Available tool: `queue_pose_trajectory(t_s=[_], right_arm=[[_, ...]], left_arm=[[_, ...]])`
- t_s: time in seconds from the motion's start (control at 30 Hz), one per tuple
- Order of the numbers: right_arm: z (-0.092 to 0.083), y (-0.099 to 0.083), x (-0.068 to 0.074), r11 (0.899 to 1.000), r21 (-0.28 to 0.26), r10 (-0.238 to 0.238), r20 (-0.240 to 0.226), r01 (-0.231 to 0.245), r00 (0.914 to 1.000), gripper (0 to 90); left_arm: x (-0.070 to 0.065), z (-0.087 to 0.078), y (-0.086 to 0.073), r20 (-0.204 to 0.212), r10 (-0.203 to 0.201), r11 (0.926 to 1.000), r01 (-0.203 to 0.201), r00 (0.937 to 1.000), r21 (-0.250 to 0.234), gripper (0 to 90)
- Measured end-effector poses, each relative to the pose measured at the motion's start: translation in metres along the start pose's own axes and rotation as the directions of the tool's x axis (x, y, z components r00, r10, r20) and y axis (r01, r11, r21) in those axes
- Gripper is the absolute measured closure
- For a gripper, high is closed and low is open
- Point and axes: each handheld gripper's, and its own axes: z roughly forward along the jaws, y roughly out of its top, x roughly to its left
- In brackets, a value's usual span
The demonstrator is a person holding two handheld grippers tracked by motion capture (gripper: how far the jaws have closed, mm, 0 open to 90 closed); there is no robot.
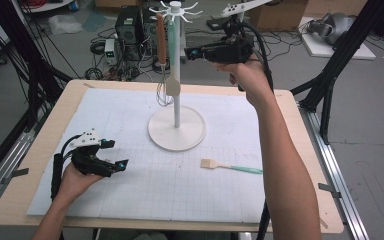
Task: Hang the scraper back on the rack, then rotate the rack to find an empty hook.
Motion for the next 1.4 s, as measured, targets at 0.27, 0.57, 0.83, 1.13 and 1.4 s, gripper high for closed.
queue_pose_trajectory(t_s=[0.27,0.57,0.83,1.13,1.4], right_arm=[[-0.004,0.013,0.000,1.000,-0.012,-0.007,0.001,0.007,1.0000,89.1],[-0.007,0.020,-0.006,0.999,-0.054,-0.001,-0.034,-0.001,0.9994,89.1],[-0.013,0.025,-0.013,0.998,-0.066,0.002,-0.018,-0.003,0.9998,89.1],[-0.019,0.023,-0.026,0.996,-0.090,0.019,-0.009,-0.019,0.9998,89.1],[-0.019,0.024,-0.037,0.992,-0.121,0.028,-0.002,-0.028,0.9996,89.1]], left_arm=[[0.000,0.000,0.001,0.003,0.002,1.0000,-0.002,1.0000,-0.002,6.6],[0.001,0.001,0.001,0.006,-0.002,1.0000,0.002,1.0000,-0.003,6.6],[-0.001,0.003,0.001,0.008,0.001,1.0000,-0.001,1.0000,0.000,6.5],[-0.001,0.003,0.002,0.002,0.010,0.9999,-0.010,0.9999,0.005,6.6],[-0.002,0.004,0.002,0.008,0.010,0.9999,-0.011,0.9999,0.006,6.6]])
